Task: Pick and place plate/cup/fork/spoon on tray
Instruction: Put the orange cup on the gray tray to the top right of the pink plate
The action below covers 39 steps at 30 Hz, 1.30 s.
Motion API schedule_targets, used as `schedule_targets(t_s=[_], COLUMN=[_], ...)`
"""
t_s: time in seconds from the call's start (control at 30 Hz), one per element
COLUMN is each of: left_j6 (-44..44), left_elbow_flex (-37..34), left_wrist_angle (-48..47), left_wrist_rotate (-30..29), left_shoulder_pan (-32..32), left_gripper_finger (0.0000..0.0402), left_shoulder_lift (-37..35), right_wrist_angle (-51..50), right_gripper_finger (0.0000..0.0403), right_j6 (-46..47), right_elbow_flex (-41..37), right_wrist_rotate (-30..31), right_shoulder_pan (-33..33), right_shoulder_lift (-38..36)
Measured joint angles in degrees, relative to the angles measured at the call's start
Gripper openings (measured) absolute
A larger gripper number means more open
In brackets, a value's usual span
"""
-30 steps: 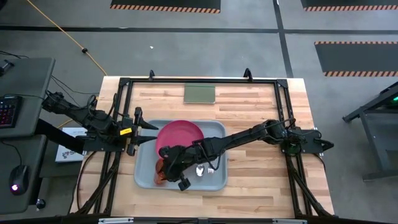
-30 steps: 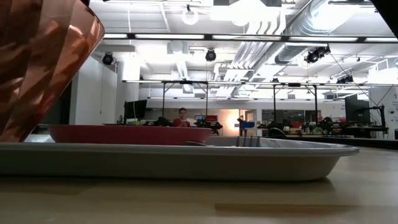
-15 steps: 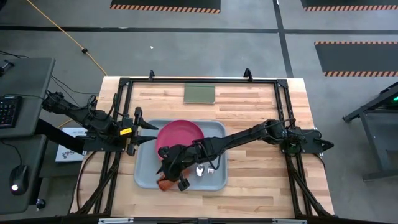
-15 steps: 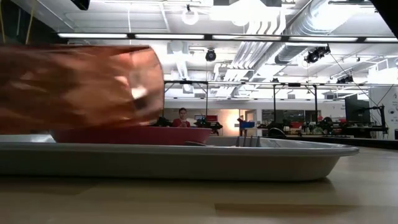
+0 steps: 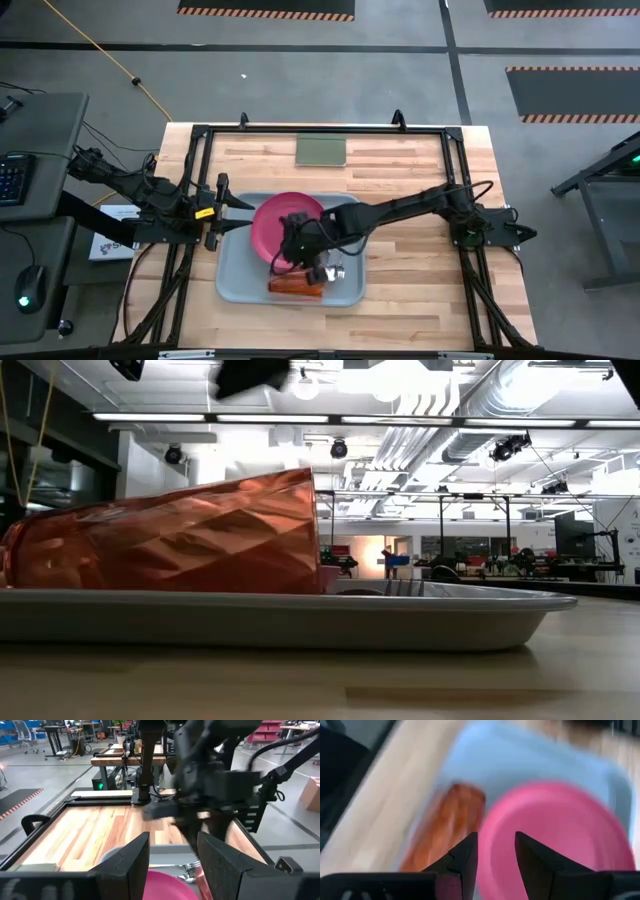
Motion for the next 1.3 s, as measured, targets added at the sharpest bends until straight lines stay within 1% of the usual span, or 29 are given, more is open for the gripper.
schedule_targets(t_s=[0.13, 0.23, 0.33, 0.43, 0.5, 0.57, 0.63, 0.7, 0.77, 0.83, 0.9, 0.97, 1.03, 1.3], left_j6=[-0.2, -0.2, -0.1, -0.1, -0.1, -0.1, -0.1, -0.1, -0.1, -0.1, -0.1, 0.0, 0.1, 1.9], left_elbow_flex=[0.0, 0.0, 0.0, 0.0, 0.0, 0.0, 0.0, 0.0, 0.0, 0.0, 0.0, 0.0, 0.0, 0.0], left_wrist_angle=[0.1, 0.0, 0.1, 0.1, 0.1, 0.1, 0.1, 0.2, 0.5, 0.6, 0.9, 1.5, 1.6, 1.8], left_wrist_rotate=[0.0, 0.0, 0.0, 0.0, 0.0, 0.0, 0.0, 0.0, 0.0, 0.0, 0.0, 0.0, 0.0, -0.1], left_shoulder_pan=[0.0, 0.0, 0.0, 0.0, 0.0, 0.0, 0.0, 0.0, 0.0, 0.0, 0.0, 0.0, 0.0, 0.0], left_gripper_finger=[0.0157, 0.0157, 0.0157, 0.0157, 0.0157, 0.0157, 0.0157, 0.0157, 0.0157, 0.0157, 0.0157, 0.0157, 0.0157, 0.0157], left_shoulder_lift=[0.0, 0.0, 0.0, 0.0, 0.0, 0.0, 0.0, 0.0, 0.0, 0.0, 0.0, 0.0, 0.0, 0.1], right_wrist_angle=[-11.0, -15.0, -15.1, -13.2, -8.9, -2.1, 8.4, 21.6, 36.8, 50.8, 59.3, 61.6, 60.9, 60.5], right_gripper_finger=[0.0122, 0.0122, 0.0122, 0.0122, 0.0122, 0.0122, 0.0122, 0.0122, 0.0122, 0.0122, 0.0122, 0.0122, 0.0122, 0.0122], right_j6=[5.6, 9.2, 11.7, 15.5, 18.0, 20.9, 23.8, 25.2, 24.1, 21.0, 16.1, 13.2, 12.3, 3.9], right_elbow_flex=[0.0, -1.3, -5.4, -13.4, -20.9, -29.1, -38.1, -47.0, -55.1, -61.6, -66.1, -68.1, -68.6, -64.7], right_wrist_rotate=[1.5, 1.9, 3.1, 5.4, 6.0, 6.5, 7.5, 9.0, 9.4, 9.4, 8.7, 9.4, 11.0, 12.7], right_shoulder_pan=[0.1, 0.4, 1.3, 2.8, 3.9, 4.8, 5.7, 6.6, 7.3, 7.8, 8.1, 8.2, 8.0, 8.7], right_shoulder_lift=[-1.2, -1.6, -3.3, -6.4, -9.7, -13.9, -18.5, -22.4, -24.7, -25.1, -24.8, -24.4, -24.3, -20.9])
